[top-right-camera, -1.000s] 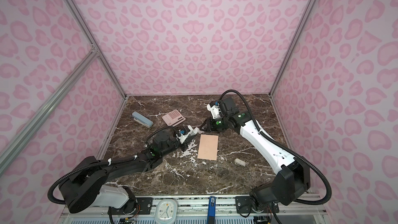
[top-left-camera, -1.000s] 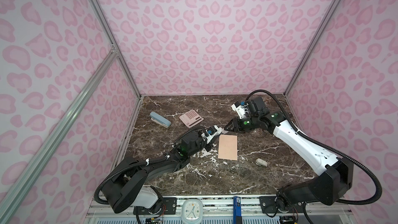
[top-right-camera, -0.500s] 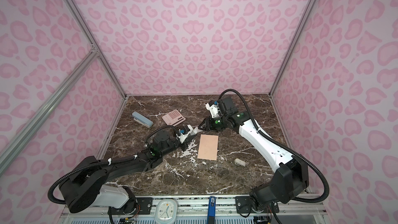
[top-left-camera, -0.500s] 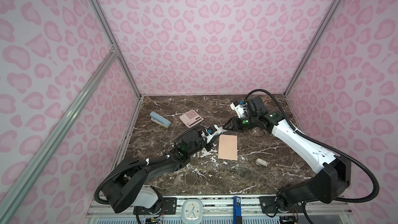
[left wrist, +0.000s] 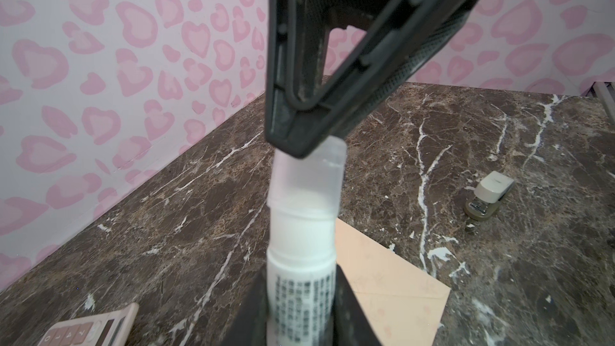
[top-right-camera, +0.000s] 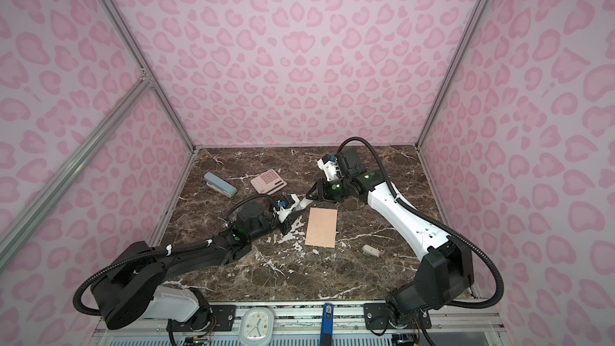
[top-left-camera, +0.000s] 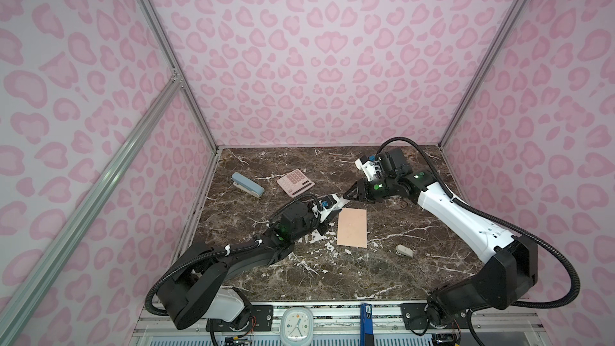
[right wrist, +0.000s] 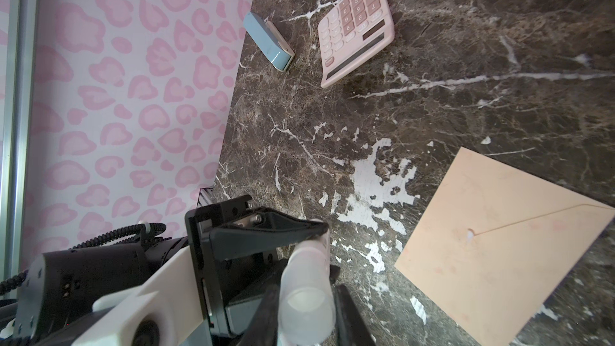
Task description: Place the letter into the envelope and seal it
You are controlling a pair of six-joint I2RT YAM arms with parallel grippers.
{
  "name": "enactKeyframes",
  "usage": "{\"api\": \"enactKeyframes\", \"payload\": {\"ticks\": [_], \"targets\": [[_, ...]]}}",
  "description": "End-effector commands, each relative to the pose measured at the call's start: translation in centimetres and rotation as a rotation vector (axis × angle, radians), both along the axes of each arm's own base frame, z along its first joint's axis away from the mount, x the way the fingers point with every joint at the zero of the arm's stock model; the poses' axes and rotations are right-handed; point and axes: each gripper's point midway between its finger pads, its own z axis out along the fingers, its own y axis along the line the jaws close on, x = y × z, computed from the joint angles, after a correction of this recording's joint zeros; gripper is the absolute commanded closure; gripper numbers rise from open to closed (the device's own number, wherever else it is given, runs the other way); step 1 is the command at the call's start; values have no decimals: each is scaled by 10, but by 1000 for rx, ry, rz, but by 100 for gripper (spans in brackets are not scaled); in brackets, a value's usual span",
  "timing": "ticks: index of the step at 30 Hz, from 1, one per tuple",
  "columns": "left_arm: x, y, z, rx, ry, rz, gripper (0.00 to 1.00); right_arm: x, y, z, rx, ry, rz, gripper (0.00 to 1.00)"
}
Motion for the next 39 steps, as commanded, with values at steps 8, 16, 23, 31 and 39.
{"api": "enactKeyframes", "payload": {"ticks": [8, 16, 23, 31, 39], "targets": [[-1, -5, 22, -35, -59, -19, 96, -3, 9, -4, 5, 13, 37, 73], [4, -4, 34, -67, -76, 8, 96, -10, 13, -4, -3, 4, 53, 73], [6, -2, 39, -86, -88, 19, 96, -11, 12, -6, -5, 2, 48, 73], [5, -3, 42, -92, -92, 12, 96, -13, 14, -10, -10, 5, 52, 73], [5, -2, 45, -98, -97, 14, 96, -17, 19, -16, -16, 15, 65, 74]]}}
